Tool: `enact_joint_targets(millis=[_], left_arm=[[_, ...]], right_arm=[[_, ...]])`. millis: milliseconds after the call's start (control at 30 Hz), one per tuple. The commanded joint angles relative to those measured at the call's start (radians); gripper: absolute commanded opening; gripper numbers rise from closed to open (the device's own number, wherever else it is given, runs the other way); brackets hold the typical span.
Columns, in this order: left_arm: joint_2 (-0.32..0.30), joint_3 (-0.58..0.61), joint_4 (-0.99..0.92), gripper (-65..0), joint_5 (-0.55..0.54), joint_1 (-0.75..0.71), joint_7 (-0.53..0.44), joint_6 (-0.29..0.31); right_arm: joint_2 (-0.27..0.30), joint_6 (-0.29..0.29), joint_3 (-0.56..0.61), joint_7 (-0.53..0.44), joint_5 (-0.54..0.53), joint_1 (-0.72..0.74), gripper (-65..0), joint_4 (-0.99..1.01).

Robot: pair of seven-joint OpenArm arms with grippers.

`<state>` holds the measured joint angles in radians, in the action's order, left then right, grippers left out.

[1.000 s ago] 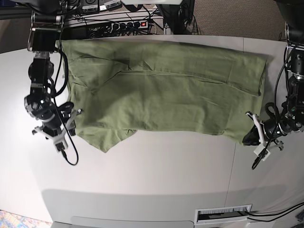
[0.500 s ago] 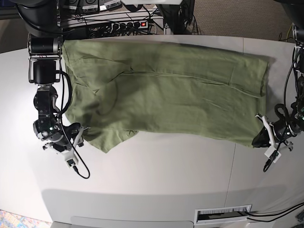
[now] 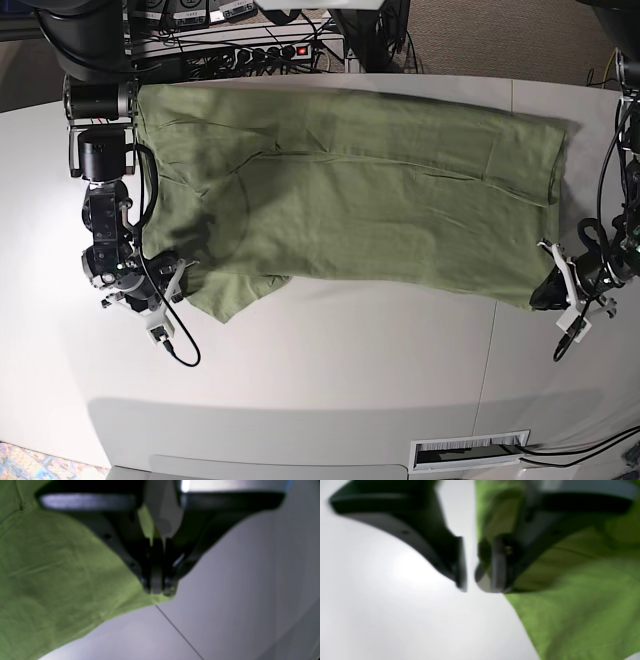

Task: Fold the T-shirt properly
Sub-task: 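Grasp the hem corners with both grippers and lift them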

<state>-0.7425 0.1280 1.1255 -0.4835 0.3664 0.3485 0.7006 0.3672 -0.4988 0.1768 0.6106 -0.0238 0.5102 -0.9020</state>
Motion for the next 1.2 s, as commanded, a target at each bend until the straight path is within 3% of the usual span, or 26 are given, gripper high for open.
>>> enact_joint_targets(millis=[0,67,367,467,767,933,967,1067,1100,1167], left_arm=[[-0.026,-0.011,0.013,-65.0,-0.019,0.030,-0.023,-0.002],[-0.026,-0.011,0.013,-65.0,-0.019,0.030,-0.023,-0.002],[-0.029,-0.011,0.014,-65.0,-0.019,0.030,-0.023,-0.002],[-0.043,-0.011,0.019,-65.0,-0.022,0.030,-0.022,-0.002],[-0.147,-0.011,0.082,-65.0,-0.260,0.030,0.118,-0.002],[-0.152,-0.011,0.088,-65.0,-0.265,0.027,0.123,-0.002],[-0.148,-0.011,0.088,-65.0,-0.265,0.025,0.123,-0.002],[-0.141,-0.011,0.087,-65.0,-0.261,0.002,0.114,-0.002],[-0.140,-0.011,0.088,-65.0,-0.255,-0.007,0.107,-0.002],[-0.137,-0.011,0.087,-65.0,-0.237,-0.025,0.095,-0.002]], right_arm=[[0.011,-0.002,-0.003,0.045,0.016,0.026,-56.5,-0.007],[0.009,-0.001,-0.003,0.097,0.015,0.030,-65.0,-0.008],[0.010,-0.001,-0.004,0.162,0.011,0.038,-65.0,-0.076],[0.010,-0.001,-0.004,0.206,-0.047,0.038,-65.0,-0.157],[0.011,-0.002,-0.004,0.360,-0.188,0.037,-65.0,-0.310],[0.009,-0.003,-0.003,0.312,-0.194,0.033,-65.0,-0.313],[0.008,-0.005,-0.003,0.303,-0.193,0.032,-64.0,-0.312],[0.006,-0.005,-0.003,0.271,-0.193,0.034,-40.1,-0.285],[0.007,-0.005,-0.004,0.256,-0.192,0.035,-37.1,-0.268],[0.007,-0.005,-0.004,0.233,-0.188,0.036,-37.1,-0.228]])
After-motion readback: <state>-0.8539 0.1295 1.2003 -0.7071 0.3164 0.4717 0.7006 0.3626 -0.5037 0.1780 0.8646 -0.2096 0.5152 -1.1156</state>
